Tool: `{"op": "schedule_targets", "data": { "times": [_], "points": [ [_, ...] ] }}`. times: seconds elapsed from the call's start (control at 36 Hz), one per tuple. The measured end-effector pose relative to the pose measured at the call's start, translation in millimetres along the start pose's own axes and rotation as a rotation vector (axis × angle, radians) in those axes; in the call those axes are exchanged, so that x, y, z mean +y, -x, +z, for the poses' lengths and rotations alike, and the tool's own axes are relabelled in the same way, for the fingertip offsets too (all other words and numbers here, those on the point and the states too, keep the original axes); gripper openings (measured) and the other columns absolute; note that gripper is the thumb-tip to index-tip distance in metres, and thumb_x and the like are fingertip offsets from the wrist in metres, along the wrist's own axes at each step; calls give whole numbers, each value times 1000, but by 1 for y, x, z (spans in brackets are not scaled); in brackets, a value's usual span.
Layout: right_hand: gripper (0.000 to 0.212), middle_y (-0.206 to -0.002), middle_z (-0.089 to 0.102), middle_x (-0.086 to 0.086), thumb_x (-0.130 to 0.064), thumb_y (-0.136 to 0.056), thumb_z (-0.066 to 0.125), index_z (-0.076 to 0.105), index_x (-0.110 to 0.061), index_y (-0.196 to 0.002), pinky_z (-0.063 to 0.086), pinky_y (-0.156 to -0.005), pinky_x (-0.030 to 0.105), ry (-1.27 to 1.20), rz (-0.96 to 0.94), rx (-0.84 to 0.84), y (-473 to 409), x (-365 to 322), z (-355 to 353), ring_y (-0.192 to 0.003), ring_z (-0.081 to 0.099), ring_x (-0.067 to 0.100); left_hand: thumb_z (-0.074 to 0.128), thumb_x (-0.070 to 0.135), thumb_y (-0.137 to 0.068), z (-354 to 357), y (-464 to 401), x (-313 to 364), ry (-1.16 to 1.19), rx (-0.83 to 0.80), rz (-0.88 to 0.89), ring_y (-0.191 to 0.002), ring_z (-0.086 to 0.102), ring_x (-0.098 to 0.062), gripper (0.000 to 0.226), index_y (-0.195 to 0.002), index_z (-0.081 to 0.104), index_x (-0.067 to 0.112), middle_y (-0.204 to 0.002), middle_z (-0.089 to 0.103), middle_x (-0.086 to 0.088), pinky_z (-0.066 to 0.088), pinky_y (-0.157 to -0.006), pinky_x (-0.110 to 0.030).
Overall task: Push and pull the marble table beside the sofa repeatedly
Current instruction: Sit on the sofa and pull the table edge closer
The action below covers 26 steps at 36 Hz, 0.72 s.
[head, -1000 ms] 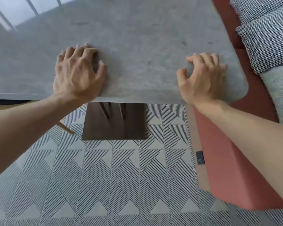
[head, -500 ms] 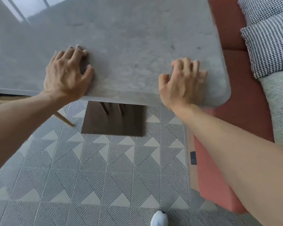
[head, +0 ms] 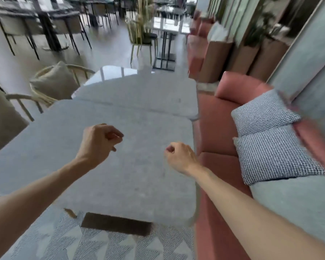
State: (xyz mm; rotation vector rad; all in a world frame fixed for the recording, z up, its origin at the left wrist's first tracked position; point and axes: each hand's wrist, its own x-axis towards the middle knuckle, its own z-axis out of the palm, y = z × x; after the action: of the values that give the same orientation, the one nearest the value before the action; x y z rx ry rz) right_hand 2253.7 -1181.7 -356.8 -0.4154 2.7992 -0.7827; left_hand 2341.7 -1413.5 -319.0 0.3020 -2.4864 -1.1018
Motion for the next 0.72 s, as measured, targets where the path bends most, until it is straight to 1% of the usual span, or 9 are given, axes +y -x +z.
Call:
{"op": "schedule_targets", "data": {
  "times": [0.06, 0.14, 0.19, 0.28, 0.36, 0.44, 0.56, 0.64, 0.72],
  "points": [
    [25, -93, 72, 7, -30, -88, 53, 69, -11, -90, 51, -74, 36, -41, -26, -35, -8, -14, -22, -91, 65, 29, 81, -1, -75, -8, -14, 16, 47, -7, -23, -40, 63, -6, 18, -73, 74, 15, -62, 66, 3, 43, -43, -9],
    [23, -91, 72, 4, -33, -86, 57, 69, -14, -89, 52, -79, 36, -142, -30, -42, -26, -36, -48, -89, 65, 25, 84, 8, -75, -15, -43, 34, 138, 12, -76, -32, 58, -8, 17, -67, 73, 18, -44, 62, 1, 40, -37, -11],
    [23, -88, 74, 8, -32, -86, 60, 70, -11, -87, 53, -79, 37, -242, -40, -8, -43, -53, -63, -86, 68, 26, 84, 24, -77, -17, -66, 45, 180, 71, -116, -27, 54, -12, 17, -65, 71, 24, -40, 58, 0, 36, -32, -13],
    [23, -84, 73, 10, -25, -88, 62, 71, -4, -87, 55, -76, 43, -480, -47, 27, -66, -79, -81, -75, 68, 23, 72, 41, -87, -17, -96, 57, 251, 136, -173, -25, 50, -12, 25, -68, 73, 25, -35, 52, 2, 36, -29, -17],
    [26, -87, 73, 9, -24, -91, 60, 72, -1, -92, 53, -72, 39, -618, -55, 23, -86, -97, -94, -74, 65, 19, 56, 50, -96, -13, -117, 64, 317, 84, -231, -29, 56, -18, 46, -67, 75, 20, -34, 52, -3, 36, -31, -18],
    [27, -94, 75, 11, -29, -92, 59, 73, -5, -92, 55, -80, 42, -578, -88, -27, -106, -108, -99, -78, 68, 20, 52, 42, -100, -8, -129, 61, 331, -23, -262, -33, 57, -22, 49, -69, 75, 13, -37, 53, -6, 44, -39, -20],
    [27, -95, 75, 10, -31, -91, 59, 72, -7, -90, 54, -86, 46, -534, -109, -80, -133, -117, -92, -86, 72, 26, 57, 27, -99, -3, -139, 43, 376, -110, -314, -38, 57, -20, 33, -75, 74, 10, -52, 56, -8, 52, -43, -27],
    [22, -93, 75, 8, -30, -91, 59, 71, -13, -84, 54, -84, 45, -520, -120, -142, -153, -119, -76, -80, 70, 22, 63, 16, -95, 1, -147, 22, 376, -99, -354, -42, 59, -19, 19, -84, 73, 5, -66, 59, -9, 55, -44, -30],
    [17, -89, 72, 4, -26, -93, 59, 69, -15, -85, 53, -77, 39, -506, -134, -225, -173, -118, -52, -76, 66, 19, 65, 4, -91, 6, -146, -3, 389, -58, -403, -48, 63, -19, 8, -93, 73, 2, -75, 61, -10, 56, -48, -31]
  ]
}}
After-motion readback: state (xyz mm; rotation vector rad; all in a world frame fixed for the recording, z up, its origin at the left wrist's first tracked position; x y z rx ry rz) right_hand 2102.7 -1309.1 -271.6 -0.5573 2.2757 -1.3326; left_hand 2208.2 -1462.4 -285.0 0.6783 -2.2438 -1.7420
